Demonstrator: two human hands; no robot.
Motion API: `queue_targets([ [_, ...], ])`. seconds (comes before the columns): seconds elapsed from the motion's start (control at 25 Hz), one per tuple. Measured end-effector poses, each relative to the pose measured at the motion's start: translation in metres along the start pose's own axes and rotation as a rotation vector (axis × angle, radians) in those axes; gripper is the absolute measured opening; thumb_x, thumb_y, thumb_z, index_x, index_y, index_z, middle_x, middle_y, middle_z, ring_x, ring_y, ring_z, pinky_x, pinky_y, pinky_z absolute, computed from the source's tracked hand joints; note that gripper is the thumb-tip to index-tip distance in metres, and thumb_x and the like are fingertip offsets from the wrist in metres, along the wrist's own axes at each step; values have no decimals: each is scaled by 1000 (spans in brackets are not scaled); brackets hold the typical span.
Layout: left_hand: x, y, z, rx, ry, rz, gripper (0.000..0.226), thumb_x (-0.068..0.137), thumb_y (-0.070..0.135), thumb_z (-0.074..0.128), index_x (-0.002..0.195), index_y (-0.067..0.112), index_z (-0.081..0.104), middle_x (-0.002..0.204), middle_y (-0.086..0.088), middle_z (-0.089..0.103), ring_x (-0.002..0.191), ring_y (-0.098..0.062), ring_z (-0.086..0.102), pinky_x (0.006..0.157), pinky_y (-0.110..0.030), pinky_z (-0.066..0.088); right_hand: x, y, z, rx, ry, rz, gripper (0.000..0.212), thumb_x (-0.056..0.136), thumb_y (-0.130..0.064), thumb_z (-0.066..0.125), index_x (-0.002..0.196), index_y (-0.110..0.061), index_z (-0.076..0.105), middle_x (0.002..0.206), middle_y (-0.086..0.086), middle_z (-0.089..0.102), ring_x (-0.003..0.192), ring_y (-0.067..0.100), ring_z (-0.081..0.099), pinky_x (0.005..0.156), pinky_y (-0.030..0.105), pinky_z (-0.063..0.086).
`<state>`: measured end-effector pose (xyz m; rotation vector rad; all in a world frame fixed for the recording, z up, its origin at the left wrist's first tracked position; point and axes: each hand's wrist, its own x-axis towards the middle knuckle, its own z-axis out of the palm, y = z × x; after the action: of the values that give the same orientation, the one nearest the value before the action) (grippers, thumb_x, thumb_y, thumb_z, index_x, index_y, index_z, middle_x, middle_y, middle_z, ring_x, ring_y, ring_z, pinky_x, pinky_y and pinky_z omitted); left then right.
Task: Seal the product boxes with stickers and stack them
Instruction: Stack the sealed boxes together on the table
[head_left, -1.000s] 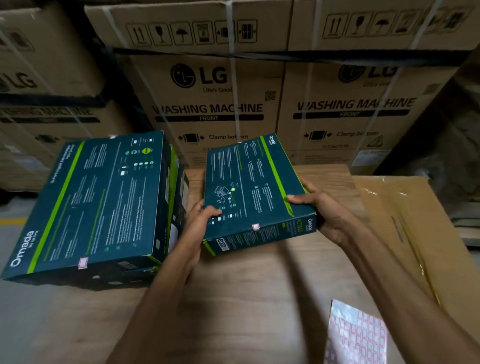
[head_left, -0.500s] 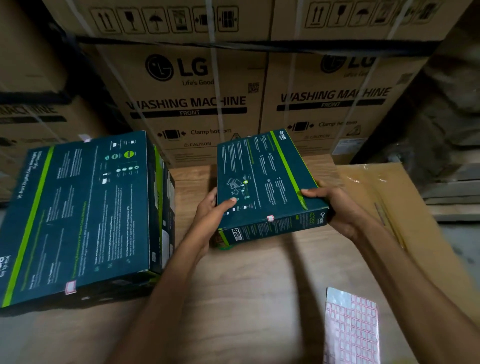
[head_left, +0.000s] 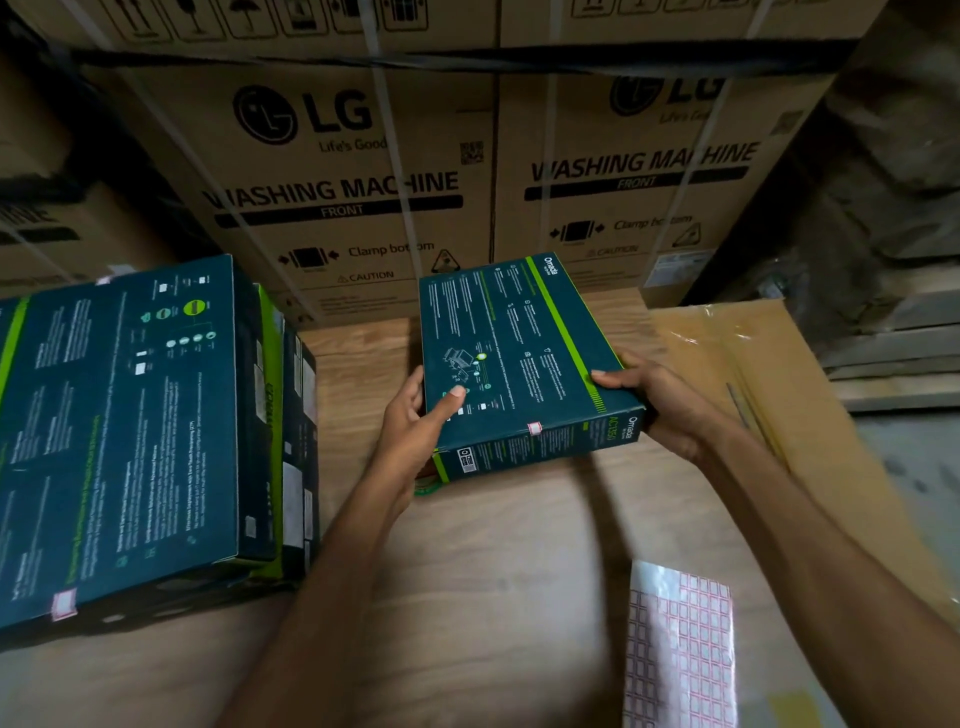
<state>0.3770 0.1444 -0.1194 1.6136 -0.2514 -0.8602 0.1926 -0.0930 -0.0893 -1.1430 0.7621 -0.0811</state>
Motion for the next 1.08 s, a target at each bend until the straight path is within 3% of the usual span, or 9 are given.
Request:
queue_targets([
  [0.12,6,-9,9,-21,13,13,70,96,22,76,158,23,44,150,1,60,128,-14,65,97,-30,59,9,5,-10,-28,-9,14,55,87,-9,67,140,-25,62,131,11,72,110,30,70,81,33,62],
  [0.24,12,-20,20,2,33,35,72,95,19,77,158,19,43,151,-1,58,133,-14,60,94,-22,58,16,16,-21,-64,19,17,51,93,-2,61,138,-27,62,129,9,73,110,29,70,85,33,60],
  [0.36,18,-23,39,21,36,62,63,97,7,73,153,16,46,138,10,64,116,8,65,84,-11,54,19,28,-40,-145,46,10,54,92,-1,61,138,-30,63,130,1,73,118,24,68,100,37,50],
  [0.48,21,-28,63,42,-4,69,62,99,-1,67,149,23,39,124,22,59,97,24,62,80,-4,49,20,34,-57,-207,129,17,56,92,5,59,137,-28,64,123,-6,76,106,12,72,82,22,52],
  [0.56,27,-34,75,64,-34,90,62,99,-1,66,153,14,39,133,12,60,101,23,62,83,-5,49,24,37,-70,-220,181,21,60,91,10,58,139,-26,63,122,-5,76,106,13,74,79,20,55],
  [0.64,31,-42,83,78,-51,90,65,100,-1,65,158,10,37,139,6,59,106,21,62,86,-7,50,32,41,-82,-251,203,10,65,87,13,59,141,-24,63,125,-2,75,117,21,71,93,29,54],
  [0.88,35,-51,101,90,-61,87,68,102,-1,62,160,17,33,131,23,59,105,19,63,86,-11,53,43,50,-94,-293,300,-18,46,94,-5,69,136,-24,66,121,-7,77,115,19,71,108,38,51],
  [1.08,37,-54,104,98,-59,82,68,102,0,62,161,17,34,136,11,63,106,13,66,84,-12,54,44,56,-98,-283,321,-32,53,90,-2,73,136,-26,67,121,-8,76,115,18,71,110,40,51],
])
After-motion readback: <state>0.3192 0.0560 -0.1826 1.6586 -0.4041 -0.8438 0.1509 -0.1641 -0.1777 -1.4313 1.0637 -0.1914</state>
